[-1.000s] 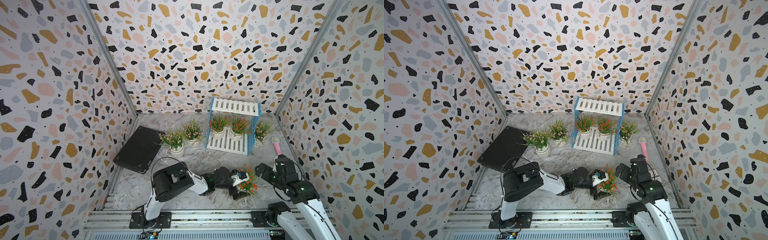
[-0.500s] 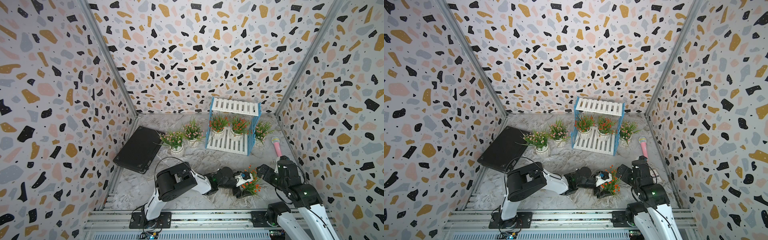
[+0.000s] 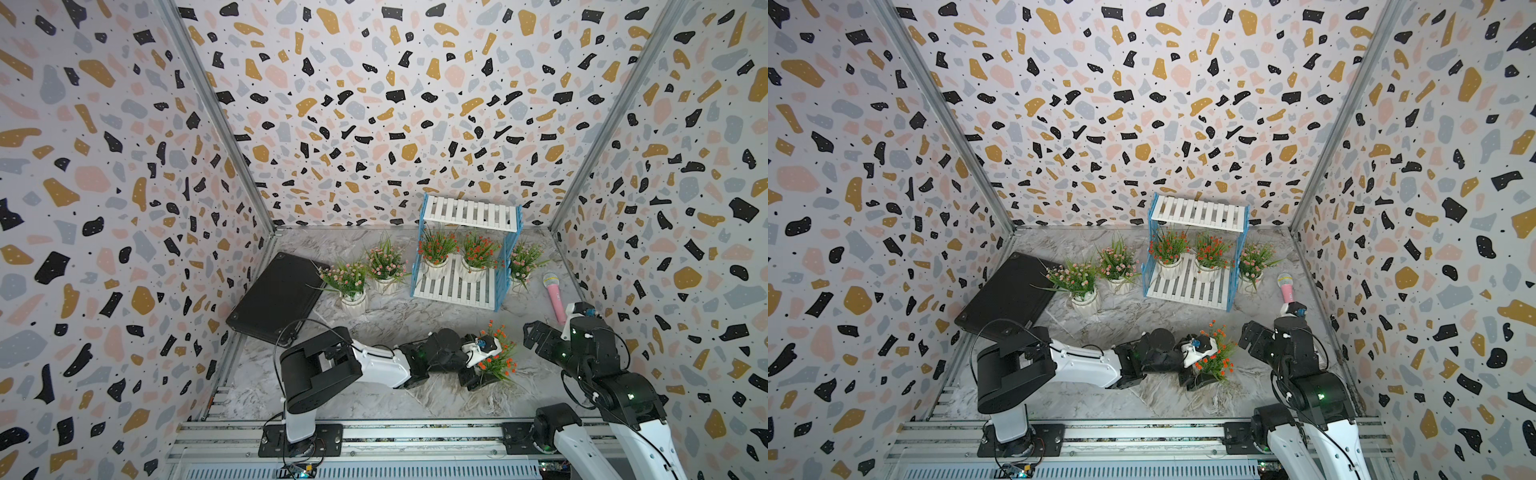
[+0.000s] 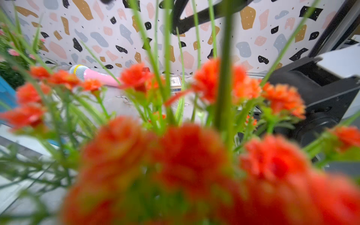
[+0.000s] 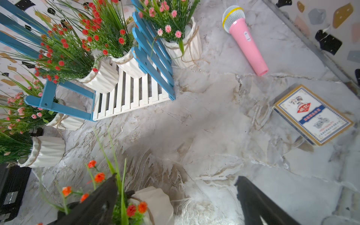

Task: Place the baby's breath potted plants on the rack by color
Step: Pick up the baby's breath potted plant from the center of the board, then place the baby's breath potted plant on the rack.

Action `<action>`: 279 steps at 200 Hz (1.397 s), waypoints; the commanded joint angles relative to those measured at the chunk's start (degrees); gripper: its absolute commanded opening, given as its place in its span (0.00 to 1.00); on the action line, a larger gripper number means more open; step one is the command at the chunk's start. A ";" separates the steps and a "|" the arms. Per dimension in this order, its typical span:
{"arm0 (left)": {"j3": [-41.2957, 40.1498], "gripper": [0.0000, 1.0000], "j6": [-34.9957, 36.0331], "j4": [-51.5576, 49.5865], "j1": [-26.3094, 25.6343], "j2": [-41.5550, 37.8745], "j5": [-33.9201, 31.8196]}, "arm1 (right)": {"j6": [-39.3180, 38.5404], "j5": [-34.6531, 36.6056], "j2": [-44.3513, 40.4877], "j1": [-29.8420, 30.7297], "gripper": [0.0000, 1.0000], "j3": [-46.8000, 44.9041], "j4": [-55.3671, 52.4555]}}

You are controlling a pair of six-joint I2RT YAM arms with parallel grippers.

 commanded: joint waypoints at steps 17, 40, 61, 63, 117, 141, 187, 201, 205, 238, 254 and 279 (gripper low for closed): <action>3.32 0.64 0.49 0.79 6.26 -3.35 -4.54 | -3.27 2.50 -0.22 -0.19 0.97 2.56 -1.09; 6.24 0.64 -0.85 -0.35 11.30 -2.47 -5.63 | -4.64 2.74 0.36 -0.19 0.97 2.49 -0.77; 10.60 0.64 -1.27 -2.05 15.72 -0.21 -5.53 | -5.92 2.75 1.55 -0.19 0.98 2.56 0.08; 11.00 0.64 -1.31 -2.19 16.07 0.08 -5.53 | -6.00 2.75 1.71 -0.19 0.97 2.56 0.14; 27.02 0.65 -2.00 -6.41 24.35 12.31 -1.97 | -8.02 2.92 4.86 -0.19 0.98 2.36 3.38; 31.86 0.65 -2.40 -6.87 25.73 17.06 -0.65 | -8.54 2.92 5.98 -0.19 0.98 2.05 4.75; 36.85 0.65 -2.81 -5.21 25.83 23.26 -0.50 | -8.93 2.44 7.09 -0.19 0.98 0.92 7.01; 37.78 0.65 -2.58 -4.67 25.80 24.56 -1.15 | -9.09 2.48 7.14 -0.19 0.98 0.35 7.55; 37.88 0.66 -2.69 -4.38 25.79 24.79 -1.37 | -9.17 2.40 7.12 -0.19 0.98 0.16 7.60; 37.88 0.73 -2.53 -1.53 25.74 26.31 -2.89 | -9.80 2.31 7.15 -0.19 0.98 -1.30 8.69; 37.95 0.78 -2.45 -0.73 25.74 26.91 -2.83 | -9.90 2.20 7.08 -0.19 0.98 -1.54 8.98; 38.23 0.99 -2.68 -1.60 25.75 27.35 -1.59 | -10.08 1.97 7.13 -0.19 0.98 -1.21 9.02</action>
